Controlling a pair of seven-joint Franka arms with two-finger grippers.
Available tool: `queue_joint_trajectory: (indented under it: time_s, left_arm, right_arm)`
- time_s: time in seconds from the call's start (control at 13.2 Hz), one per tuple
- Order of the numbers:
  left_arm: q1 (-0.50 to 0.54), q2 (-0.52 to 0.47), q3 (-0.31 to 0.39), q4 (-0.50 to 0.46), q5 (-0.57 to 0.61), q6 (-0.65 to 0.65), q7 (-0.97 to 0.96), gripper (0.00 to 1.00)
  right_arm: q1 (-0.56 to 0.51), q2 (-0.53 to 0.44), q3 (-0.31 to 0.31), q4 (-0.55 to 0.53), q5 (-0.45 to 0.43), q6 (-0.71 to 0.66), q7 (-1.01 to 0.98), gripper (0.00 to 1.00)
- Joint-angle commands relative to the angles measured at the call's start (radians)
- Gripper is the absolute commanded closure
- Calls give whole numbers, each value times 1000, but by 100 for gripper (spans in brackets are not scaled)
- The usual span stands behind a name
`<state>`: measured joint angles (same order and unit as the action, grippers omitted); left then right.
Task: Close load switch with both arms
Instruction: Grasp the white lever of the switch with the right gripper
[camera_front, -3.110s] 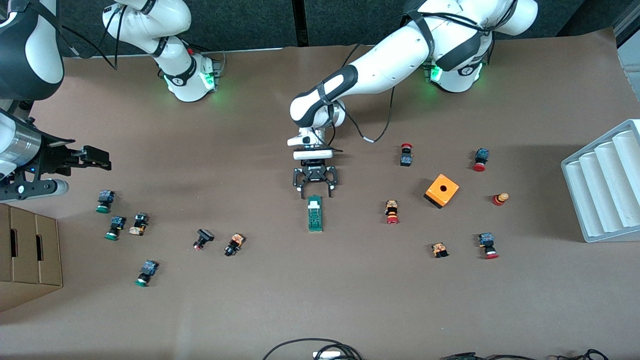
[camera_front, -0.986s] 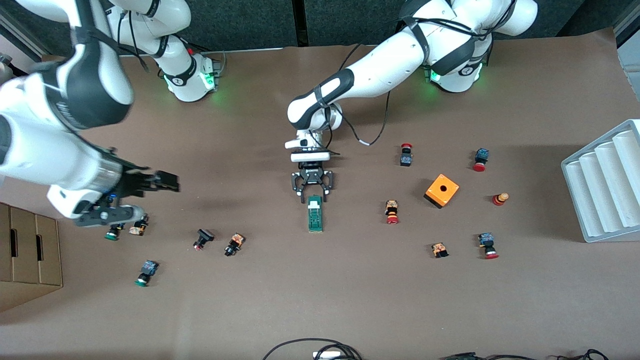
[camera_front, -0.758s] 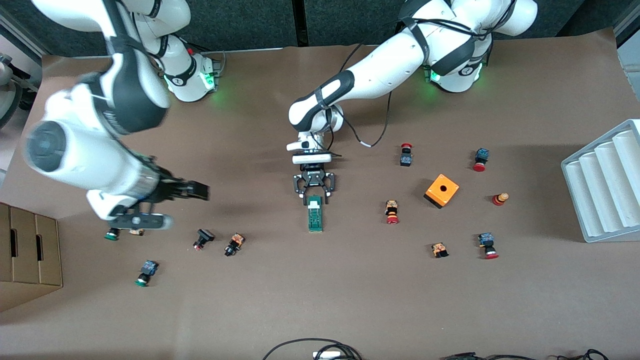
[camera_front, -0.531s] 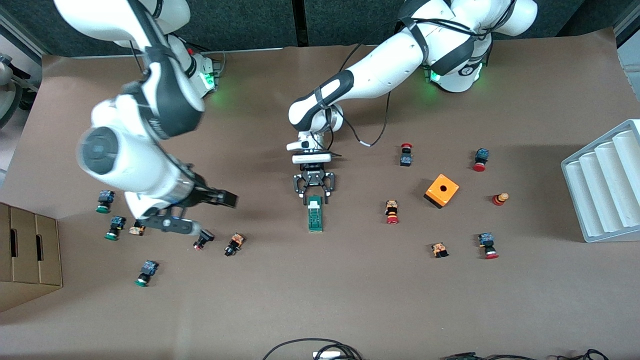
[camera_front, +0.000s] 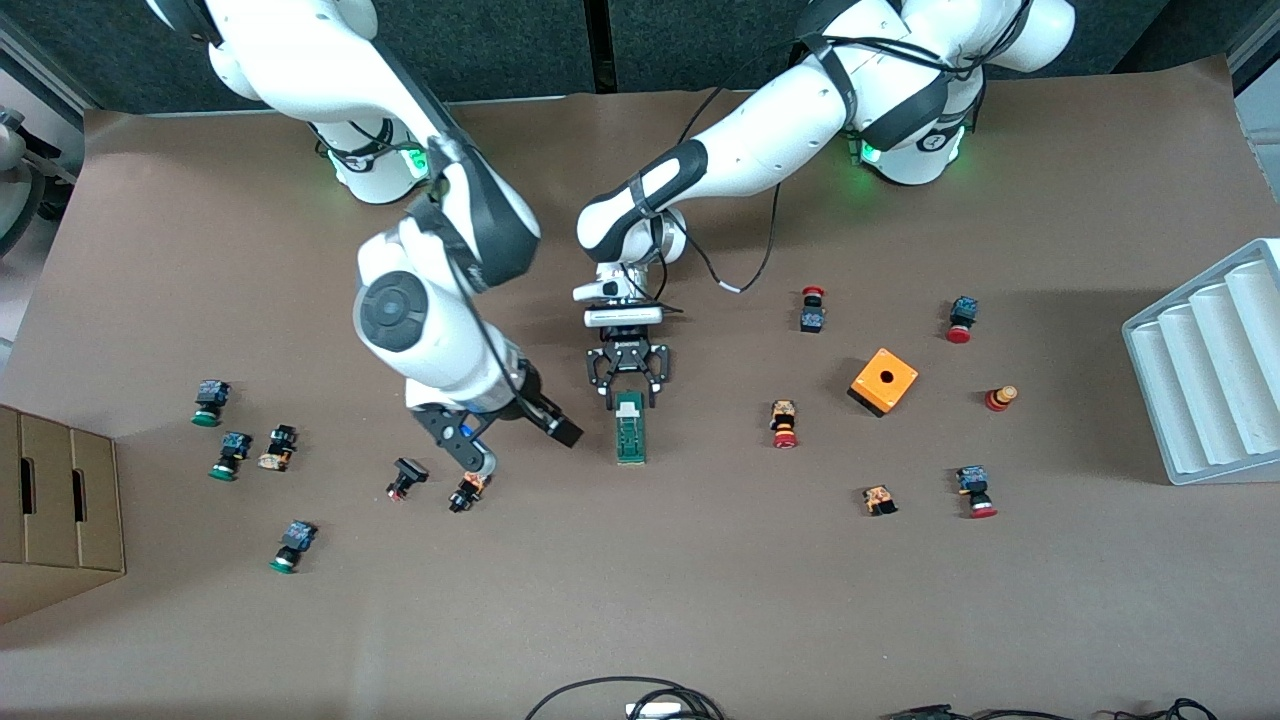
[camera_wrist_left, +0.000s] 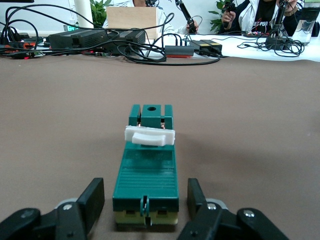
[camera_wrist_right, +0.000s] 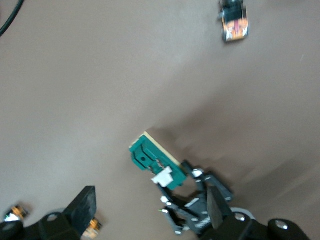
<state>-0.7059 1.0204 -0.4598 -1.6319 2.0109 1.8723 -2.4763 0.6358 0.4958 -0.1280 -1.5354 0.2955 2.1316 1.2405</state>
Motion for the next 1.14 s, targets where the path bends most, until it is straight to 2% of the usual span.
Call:
queue_joint_trajectory:
  time_s: [0.0,0.38,1.06]
  left_arm:
    - [-20,12,12,17,16,-16,-15,25]
    - [-20,10,12,17,16,-16,-15,25]
    - [-20,12,13,17,17,-16,-15,24]
  right_arm:
    - [41,65,-9,21,28,80,184,0]
    - [94,145,-7,17,27,162,456,2]
    - [162,211,-7,-29,31,244,543,17]
